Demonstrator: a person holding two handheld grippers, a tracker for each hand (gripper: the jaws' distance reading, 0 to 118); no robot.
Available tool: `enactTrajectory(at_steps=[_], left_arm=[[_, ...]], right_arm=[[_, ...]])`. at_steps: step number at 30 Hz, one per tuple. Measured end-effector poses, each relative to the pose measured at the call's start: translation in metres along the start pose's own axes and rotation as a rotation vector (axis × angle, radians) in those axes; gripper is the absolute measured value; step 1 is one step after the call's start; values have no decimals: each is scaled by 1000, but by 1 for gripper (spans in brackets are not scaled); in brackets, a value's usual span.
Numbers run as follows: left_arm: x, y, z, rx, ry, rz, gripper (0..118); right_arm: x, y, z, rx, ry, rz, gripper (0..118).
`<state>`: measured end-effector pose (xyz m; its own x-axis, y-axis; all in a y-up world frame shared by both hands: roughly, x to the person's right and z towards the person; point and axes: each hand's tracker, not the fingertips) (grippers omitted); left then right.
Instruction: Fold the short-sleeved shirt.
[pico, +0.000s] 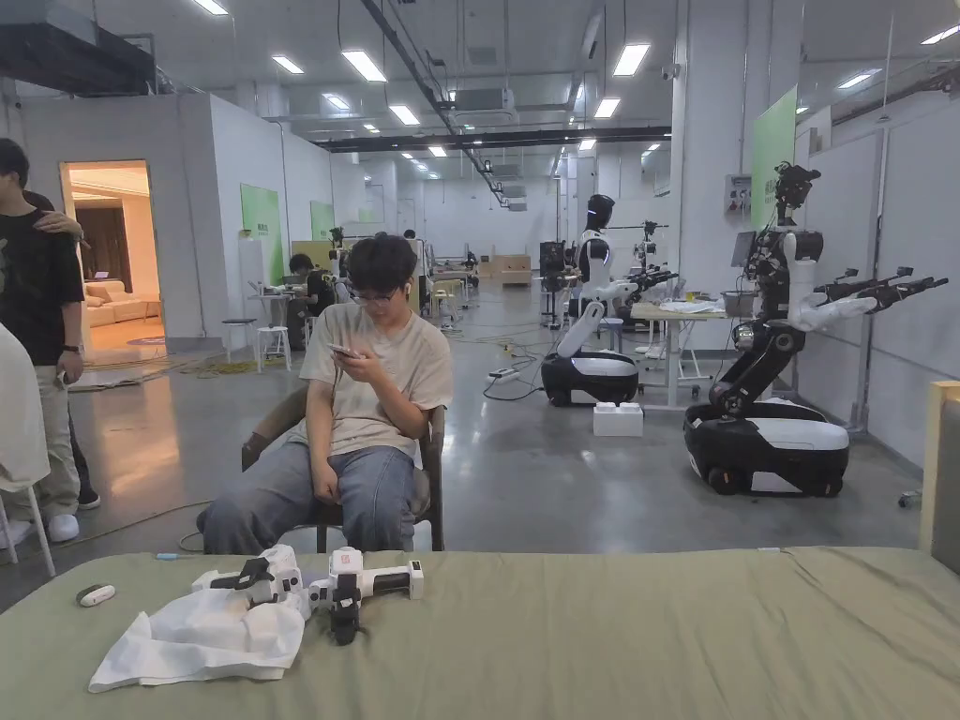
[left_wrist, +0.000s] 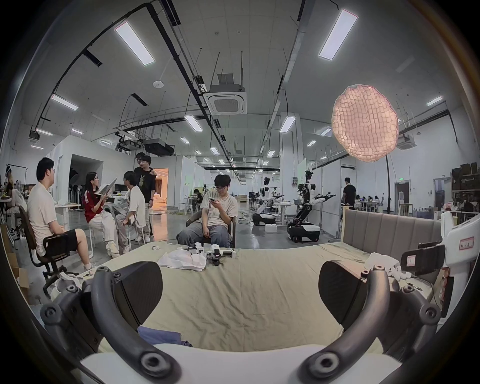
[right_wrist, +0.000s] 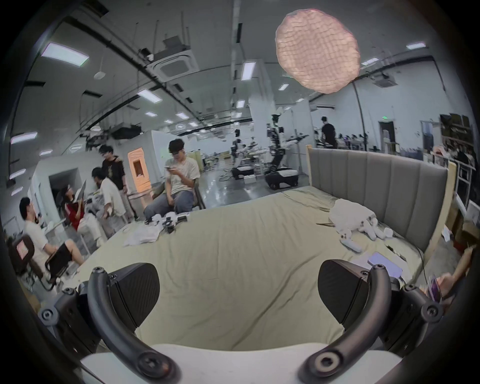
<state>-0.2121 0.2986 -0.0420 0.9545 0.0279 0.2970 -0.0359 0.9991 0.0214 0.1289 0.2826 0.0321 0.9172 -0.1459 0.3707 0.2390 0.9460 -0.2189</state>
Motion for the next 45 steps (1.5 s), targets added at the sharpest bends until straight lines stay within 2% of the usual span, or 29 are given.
enactTrajectory(at_steps=[1, 3, 4, 6, 12, 17, 28, 33, 45], left_arm=[[1, -1, 0, -2, -2, -1, 118], [2, -1, 0, -5, -7, -2, 118], [3, -2, 1, -8, -13, -4, 118], [4, -2, 1, -11, -16, -7, 118], [4, -3, 1, -4, -14, 0, 118], [4, -3, -1, 4, -15, 3, 118], [6, -4, -5, -7, -23, 5, 118], [6, -4, -3, -6, -30, 3, 118], [8, -2, 6, -2, -45, 7, 118]], right_arm=[[0, -1, 1, 35, 48, 38, 118], [5, -4, 5, 97, 149, 63, 118], [6, -6, 6, 119, 164, 29, 118], [5, -7, 9, 142, 154, 24, 118], [4, -10, 14, 205, 156, 115, 118], [7, -12, 11, 204, 182, 108, 118], [5, -12, 6, 211, 173, 137, 118], [5, -14, 6, 200, 194, 121, 118], [4, -16, 11, 185, 174, 136, 118]])
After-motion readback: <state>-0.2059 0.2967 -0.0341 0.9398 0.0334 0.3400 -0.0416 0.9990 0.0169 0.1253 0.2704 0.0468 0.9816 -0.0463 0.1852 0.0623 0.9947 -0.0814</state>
